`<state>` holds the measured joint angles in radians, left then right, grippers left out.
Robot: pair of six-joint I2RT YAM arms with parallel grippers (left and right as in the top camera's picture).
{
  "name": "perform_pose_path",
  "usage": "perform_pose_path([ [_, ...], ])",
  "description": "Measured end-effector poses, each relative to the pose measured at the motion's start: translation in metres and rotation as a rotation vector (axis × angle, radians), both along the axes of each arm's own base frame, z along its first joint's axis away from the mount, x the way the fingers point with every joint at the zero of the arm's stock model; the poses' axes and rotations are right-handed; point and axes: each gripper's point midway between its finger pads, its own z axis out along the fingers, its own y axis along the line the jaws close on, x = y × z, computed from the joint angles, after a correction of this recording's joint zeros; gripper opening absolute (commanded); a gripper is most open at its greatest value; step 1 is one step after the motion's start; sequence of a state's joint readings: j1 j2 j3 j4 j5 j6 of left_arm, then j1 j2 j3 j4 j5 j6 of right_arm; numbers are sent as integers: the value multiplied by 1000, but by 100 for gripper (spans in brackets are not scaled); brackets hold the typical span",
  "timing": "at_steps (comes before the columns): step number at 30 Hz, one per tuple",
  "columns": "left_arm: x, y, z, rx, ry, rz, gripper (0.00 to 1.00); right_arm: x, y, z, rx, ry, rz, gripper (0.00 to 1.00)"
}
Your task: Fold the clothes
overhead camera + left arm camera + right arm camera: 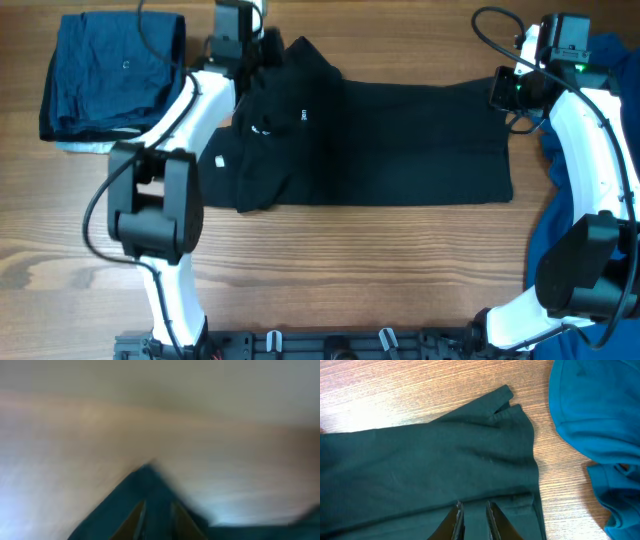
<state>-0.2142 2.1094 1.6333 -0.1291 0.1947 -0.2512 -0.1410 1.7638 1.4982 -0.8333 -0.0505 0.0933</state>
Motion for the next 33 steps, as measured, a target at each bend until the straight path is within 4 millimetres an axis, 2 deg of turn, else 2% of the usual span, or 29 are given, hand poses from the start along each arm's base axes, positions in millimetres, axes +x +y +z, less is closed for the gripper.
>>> perform_pose_path([
  [2,6,-15,33,-44,-91,-44,15,0,0,0,-1,0,-1,16],
  [3,8,-23,42,-58,-125,-65,15,0,0,0,-2,0,-1,16],
  [5,10,-37,40,-71,-149,-95,14,0,-1,0,-3,1,-1,16],
  [8,14,-51,7,-67,-124,-113,14,0,-1,0,-3,0,-1,16],
  [11,17,-54,-64,-45,-28,-113,13,0,-1,0,-3,0,-1,15],
  [14,14,-49,-114,-16,48,-95,13,0,0,0,-3,2,-1,15],
  [15,13,-48,-125,-7,64,-87,13,-1,0,0,-2,3,-1,15],
  [16,13,-46,-133,0,68,-80,12,-2,0,-1,-2,8,-1,15],
  [25,19,-17,-139,116,93,56,10,-4,0,-2,0,17,-1,15],
  [27,20,-8,-139,132,107,80,10,-4,0,-2,0,16,-1,21],
  [29,21,0,-138,129,112,90,12,-3,-1,-2,-4,16,-3,34],
  [30,21,2,-137,123,116,89,14,-3,-1,-2,-2,16,-8,43],
  [31,21,5,-136,110,126,82,20,-3,-1,-2,-3,16,-8,58],
  [33,19,7,-133,90,149,65,28,-4,-2,-2,-17,17,7,70],
])
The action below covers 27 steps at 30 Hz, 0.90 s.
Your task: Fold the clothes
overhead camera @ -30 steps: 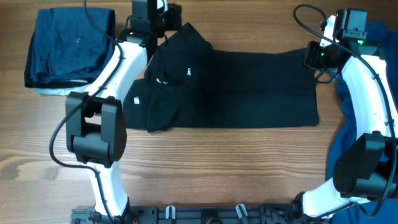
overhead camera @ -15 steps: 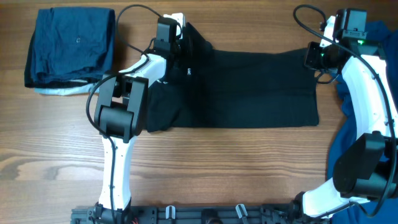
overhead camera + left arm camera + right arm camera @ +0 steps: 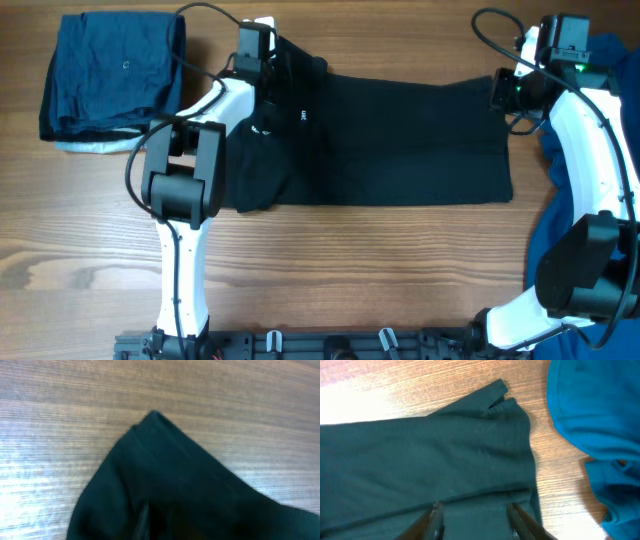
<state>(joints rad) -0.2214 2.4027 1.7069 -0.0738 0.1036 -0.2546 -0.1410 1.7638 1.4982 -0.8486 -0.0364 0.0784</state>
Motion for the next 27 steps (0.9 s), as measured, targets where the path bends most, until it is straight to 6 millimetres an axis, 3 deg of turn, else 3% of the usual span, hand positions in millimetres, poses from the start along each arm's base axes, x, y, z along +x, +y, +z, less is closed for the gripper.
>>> perform_pose_path([
  [3,-2,-3,24,-35,37,-14,44,0,-6,0,-44,3,8,75],
  [5,2,-6,51,-50,10,-23,50,6,-9,3,-70,-24,23,75],
  [7,11,-9,92,-71,-58,-30,52,22,-14,5,-105,-76,46,75],
  [9,17,-12,136,-91,-139,-37,54,44,-18,-6,-143,-116,81,74],
  [11,19,-12,150,-95,-167,-43,56,57,-21,-29,-159,-107,105,74],
  [14,19,-13,147,-88,-167,-53,56,69,-23,-97,-156,-24,135,74],
  [17,20,-13,147,-67,-183,-71,57,72,-21,-142,-137,21,150,74],
  [22,26,-10,145,-11,-217,-86,58,91,-28,-138,-171,-56,144,75],
  [27,26,-8,121,23,-184,-99,59,97,-29,-135,-176,-77,142,81],
])
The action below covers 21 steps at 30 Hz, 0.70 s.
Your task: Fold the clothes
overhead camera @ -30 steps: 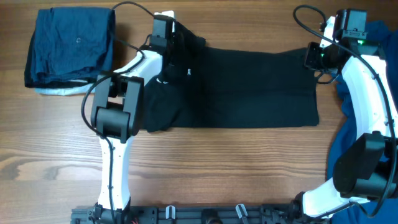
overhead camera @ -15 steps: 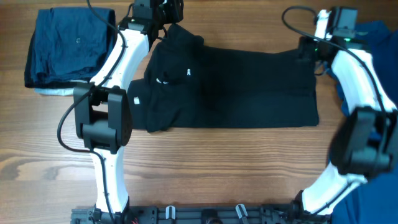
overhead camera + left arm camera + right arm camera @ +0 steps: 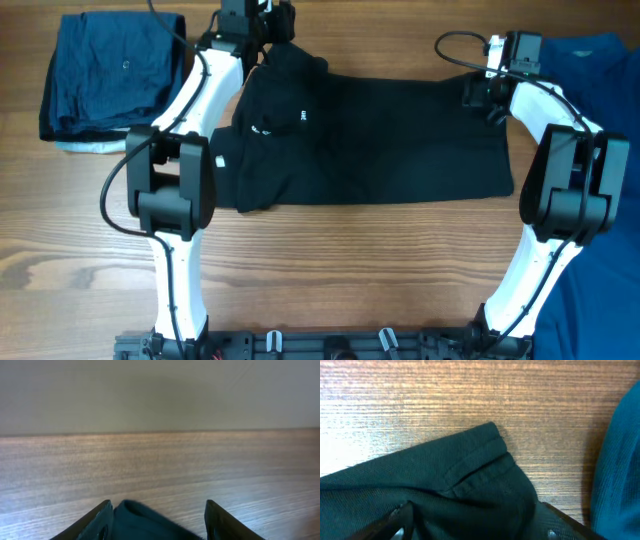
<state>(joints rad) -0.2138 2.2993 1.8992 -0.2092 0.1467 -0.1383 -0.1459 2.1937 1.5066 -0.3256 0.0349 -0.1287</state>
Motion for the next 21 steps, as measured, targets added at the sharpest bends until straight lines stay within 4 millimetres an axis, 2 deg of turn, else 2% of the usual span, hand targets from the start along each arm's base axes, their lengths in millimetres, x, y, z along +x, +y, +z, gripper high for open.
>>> perform_pose_path([
  [3,-2,0,-12,8,25,-2,59,9,0,17,7,-18,-2,80],
  [5,-2,0,-13,10,30,-2,56,19,2,47,25,-66,0,76],
  [6,-2,0,-13,11,27,-3,54,30,3,79,30,-137,4,74],
  [7,-2,0,-13,12,28,-4,54,37,3,100,33,-190,4,75],
  [9,-2,0,-14,12,30,-4,54,46,4,130,32,-266,8,75],
  [11,-2,0,-18,14,37,-4,54,49,4,138,36,-286,9,74],
  [14,-3,1,-29,18,58,-4,55,50,7,119,58,-257,12,75],
  [19,-3,1,-52,25,91,-4,54,47,9,34,98,-110,-5,74],
  [21,-4,1,-61,28,104,-4,56,44,9,16,106,-76,-10,73],
])
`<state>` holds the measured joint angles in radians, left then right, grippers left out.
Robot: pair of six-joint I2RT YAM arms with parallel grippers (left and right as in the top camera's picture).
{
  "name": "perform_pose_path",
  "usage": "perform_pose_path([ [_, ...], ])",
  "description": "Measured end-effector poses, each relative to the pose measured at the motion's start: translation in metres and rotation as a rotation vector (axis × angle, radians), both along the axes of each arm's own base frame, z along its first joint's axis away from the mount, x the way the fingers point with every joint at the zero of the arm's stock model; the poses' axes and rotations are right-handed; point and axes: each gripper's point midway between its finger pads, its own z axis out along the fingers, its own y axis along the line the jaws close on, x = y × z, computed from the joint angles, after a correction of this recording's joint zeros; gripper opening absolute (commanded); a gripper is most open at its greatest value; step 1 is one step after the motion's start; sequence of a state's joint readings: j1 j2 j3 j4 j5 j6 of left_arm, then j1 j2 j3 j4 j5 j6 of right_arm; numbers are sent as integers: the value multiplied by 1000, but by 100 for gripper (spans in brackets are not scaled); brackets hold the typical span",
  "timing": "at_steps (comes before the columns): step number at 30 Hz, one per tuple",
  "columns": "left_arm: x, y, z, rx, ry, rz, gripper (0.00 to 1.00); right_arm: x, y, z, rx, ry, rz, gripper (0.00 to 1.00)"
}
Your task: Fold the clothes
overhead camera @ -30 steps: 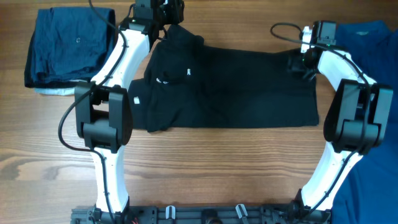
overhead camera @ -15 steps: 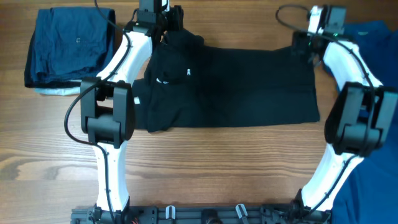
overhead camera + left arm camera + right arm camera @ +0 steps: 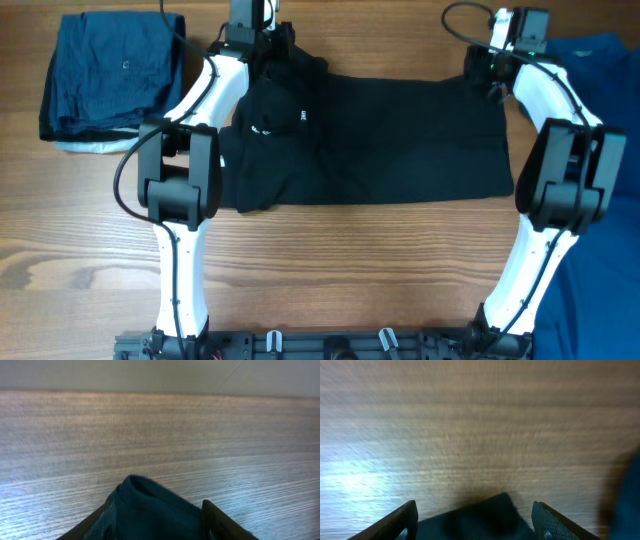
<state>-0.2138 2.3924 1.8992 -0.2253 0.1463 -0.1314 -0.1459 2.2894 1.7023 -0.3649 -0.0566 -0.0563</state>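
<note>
A black shirt [image 3: 380, 140] lies spread across the middle of the table, its left part folded over with a white label showing. My left gripper [image 3: 157, 522] is open at the shirt's far left corner [image 3: 150, 505], which sits between its fingers. My right gripper [image 3: 475, 522] is open at the far right corner [image 3: 485, 512], with that corner's tip between its fingers. In the overhead view the left gripper [image 3: 268, 45] and the right gripper [image 3: 482, 68] both stand at the shirt's far edge.
A folded dark blue garment [image 3: 112, 75] lies at the far left on a pale cloth. A bright blue garment [image 3: 610, 60] lies along the right edge. Bare wood [image 3: 350, 270] runs along the front of the table.
The left wrist view now has more of the shirt corner between the open fingers. My right gripper has moved toward the far edge, so only the corner tip shows between its fingers.
Both grippers were shut on the shirt's far corners, left and right. Then the right gripper stood open over its corner, with the left still on the cloth. Later both were open at the corners, and now both straddle the corner tips.
</note>
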Motion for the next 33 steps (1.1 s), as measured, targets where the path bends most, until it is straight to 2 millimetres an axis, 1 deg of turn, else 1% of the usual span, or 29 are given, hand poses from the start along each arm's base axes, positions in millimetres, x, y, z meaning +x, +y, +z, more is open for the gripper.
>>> perform_pose_path([
  [1,0,0,-6,2,9,0,56,-1,0,-5,4,10,-2,73],
  [3,-1,0,-14,5,23,0,56,-2,1,-9,7,17,-1,67],
  [6,-2,0,-18,6,29,0,56,-3,1,-10,11,22,-4,55],
  [7,-2,0,-18,6,29,0,56,-4,1,-12,12,30,-5,53],
  [12,-1,0,-18,6,27,0,56,-11,3,-21,20,67,-5,52],
  [17,-2,2,-22,14,34,7,59,-11,2,-21,21,68,-5,51],
  [19,-2,6,-29,31,43,23,59,-11,2,-21,20,69,-5,51],
  [21,-2,10,-43,64,58,31,59,-11,2,-21,20,69,-5,51],
  [22,-2,11,-45,67,60,33,59,-11,2,-21,21,70,-5,51],
  [23,-3,13,-55,91,68,28,59,-11,2,-21,21,70,-5,51],
  [25,-2,14,-56,108,62,19,59,-11,2,-21,21,70,-5,51],
  [26,-2,15,-56,116,59,17,57,-11,2,-21,21,70,-5,51],
  [30,-1,17,-57,137,51,18,41,-11,2,-21,19,70,-5,47],
  [33,-1,19,-60,155,54,16,38,-11,1,-21,19,70,-5,46],
])
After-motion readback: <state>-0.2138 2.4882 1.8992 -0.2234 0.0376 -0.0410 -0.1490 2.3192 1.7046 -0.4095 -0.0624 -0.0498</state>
